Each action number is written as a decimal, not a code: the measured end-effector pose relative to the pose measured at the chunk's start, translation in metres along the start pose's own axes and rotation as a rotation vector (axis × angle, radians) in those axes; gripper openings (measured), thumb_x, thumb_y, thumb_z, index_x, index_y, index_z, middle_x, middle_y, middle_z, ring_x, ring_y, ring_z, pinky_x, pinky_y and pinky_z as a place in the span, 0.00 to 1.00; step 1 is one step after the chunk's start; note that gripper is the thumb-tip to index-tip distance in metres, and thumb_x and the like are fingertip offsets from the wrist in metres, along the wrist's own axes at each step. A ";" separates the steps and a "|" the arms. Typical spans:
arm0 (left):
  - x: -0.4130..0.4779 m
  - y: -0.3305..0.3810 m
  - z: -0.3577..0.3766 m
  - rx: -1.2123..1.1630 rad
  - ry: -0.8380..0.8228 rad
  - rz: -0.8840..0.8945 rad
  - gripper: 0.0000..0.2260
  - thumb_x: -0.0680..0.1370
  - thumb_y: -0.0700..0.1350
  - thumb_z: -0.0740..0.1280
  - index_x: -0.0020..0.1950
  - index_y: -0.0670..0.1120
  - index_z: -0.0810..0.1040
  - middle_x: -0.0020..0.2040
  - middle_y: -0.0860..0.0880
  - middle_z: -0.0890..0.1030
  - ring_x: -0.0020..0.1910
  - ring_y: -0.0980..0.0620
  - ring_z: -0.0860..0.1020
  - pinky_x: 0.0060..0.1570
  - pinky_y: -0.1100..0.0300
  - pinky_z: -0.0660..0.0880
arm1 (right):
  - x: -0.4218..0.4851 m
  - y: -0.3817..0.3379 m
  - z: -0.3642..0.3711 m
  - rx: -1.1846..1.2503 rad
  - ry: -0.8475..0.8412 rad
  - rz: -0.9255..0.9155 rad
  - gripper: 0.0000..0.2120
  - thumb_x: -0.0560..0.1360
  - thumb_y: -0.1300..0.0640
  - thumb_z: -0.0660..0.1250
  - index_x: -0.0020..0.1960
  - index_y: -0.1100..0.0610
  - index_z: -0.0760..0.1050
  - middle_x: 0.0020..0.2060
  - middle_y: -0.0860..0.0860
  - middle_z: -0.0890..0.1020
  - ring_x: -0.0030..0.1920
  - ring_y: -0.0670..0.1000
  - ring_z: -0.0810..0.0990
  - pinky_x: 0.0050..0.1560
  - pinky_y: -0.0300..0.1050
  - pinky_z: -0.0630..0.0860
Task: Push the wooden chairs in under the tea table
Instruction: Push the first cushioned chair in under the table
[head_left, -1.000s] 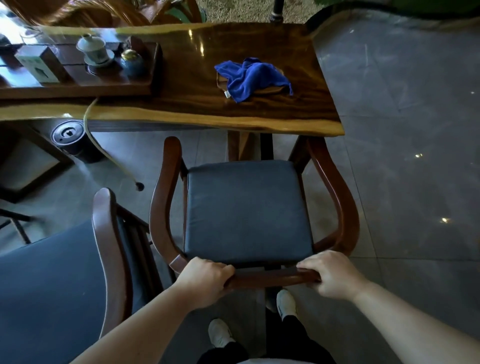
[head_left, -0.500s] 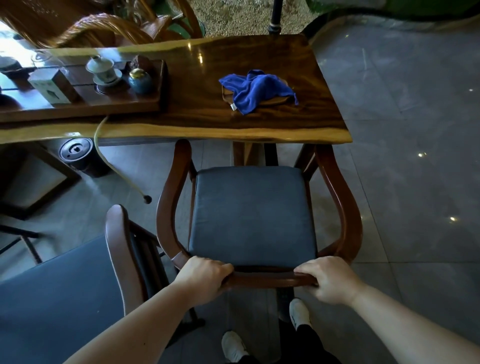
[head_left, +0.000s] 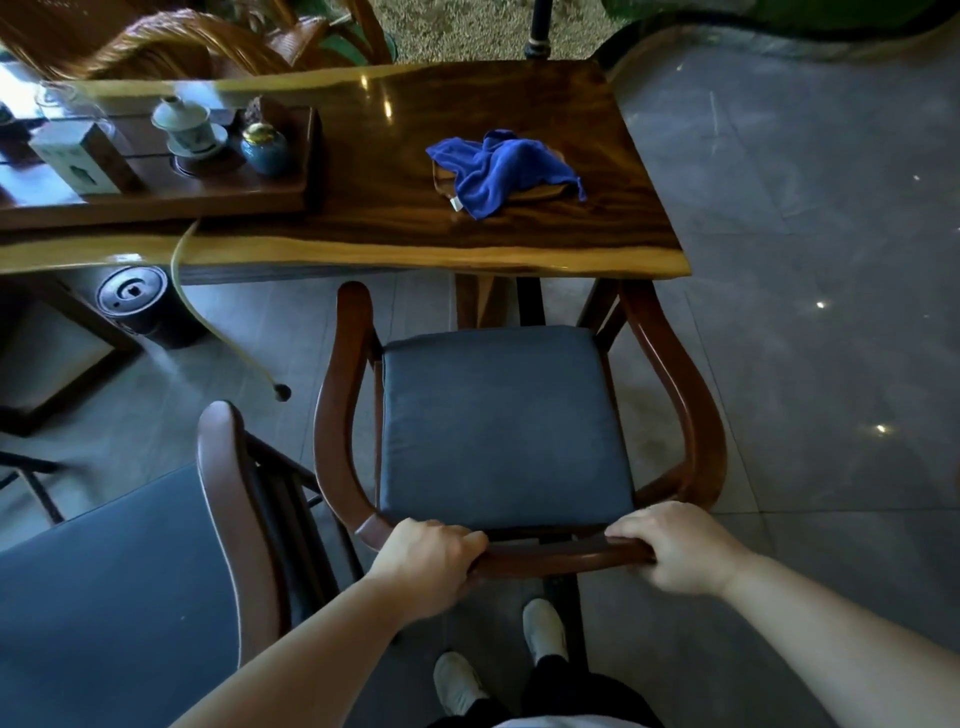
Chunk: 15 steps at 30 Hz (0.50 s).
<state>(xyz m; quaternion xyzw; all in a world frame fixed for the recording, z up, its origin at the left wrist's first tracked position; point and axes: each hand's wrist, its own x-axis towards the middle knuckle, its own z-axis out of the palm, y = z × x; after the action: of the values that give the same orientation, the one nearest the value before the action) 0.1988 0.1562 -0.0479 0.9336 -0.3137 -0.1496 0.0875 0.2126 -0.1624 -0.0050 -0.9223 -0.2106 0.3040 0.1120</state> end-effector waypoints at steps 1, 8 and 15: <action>0.000 0.003 0.002 -0.003 0.018 -0.019 0.13 0.74 0.59 0.60 0.49 0.53 0.75 0.43 0.54 0.80 0.41 0.47 0.79 0.35 0.54 0.74 | -0.001 0.001 -0.001 0.007 -0.006 0.001 0.14 0.71 0.51 0.69 0.57 0.46 0.80 0.51 0.42 0.83 0.52 0.45 0.80 0.53 0.45 0.77; -0.018 0.025 0.000 0.046 0.158 -0.191 0.29 0.64 0.62 0.69 0.61 0.51 0.74 0.55 0.52 0.81 0.55 0.49 0.78 0.56 0.52 0.76 | 0.016 -0.032 -0.011 -0.037 -0.058 -0.230 0.38 0.72 0.35 0.66 0.76 0.49 0.58 0.76 0.46 0.61 0.74 0.48 0.59 0.71 0.48 0.61; -0.104 0.033 -0.004 0.035 0.265 -0.597 0.31 0.63 0.59 0.73 0.62 0.47 0.73 0.60 0.48 0.79 0.60 0.45 0.75 0.60 0.51 0.73 | 0.062 -0.101 -0.001 -0.053 0.039 -0.604 0.33 0.72 0.39 0.66 0.73 0.49 0.63 0.76 0.50 0.62 0.74 0.51 0.60 0.69 0.39 0.47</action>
<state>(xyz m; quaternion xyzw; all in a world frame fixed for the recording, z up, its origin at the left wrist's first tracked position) 0.1026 0.1944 -0.0125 0.9970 -0.0143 -0.0406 0.0638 0.2260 -0.0447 -0.0026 -0.8263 -0.4808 0.2336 0.1774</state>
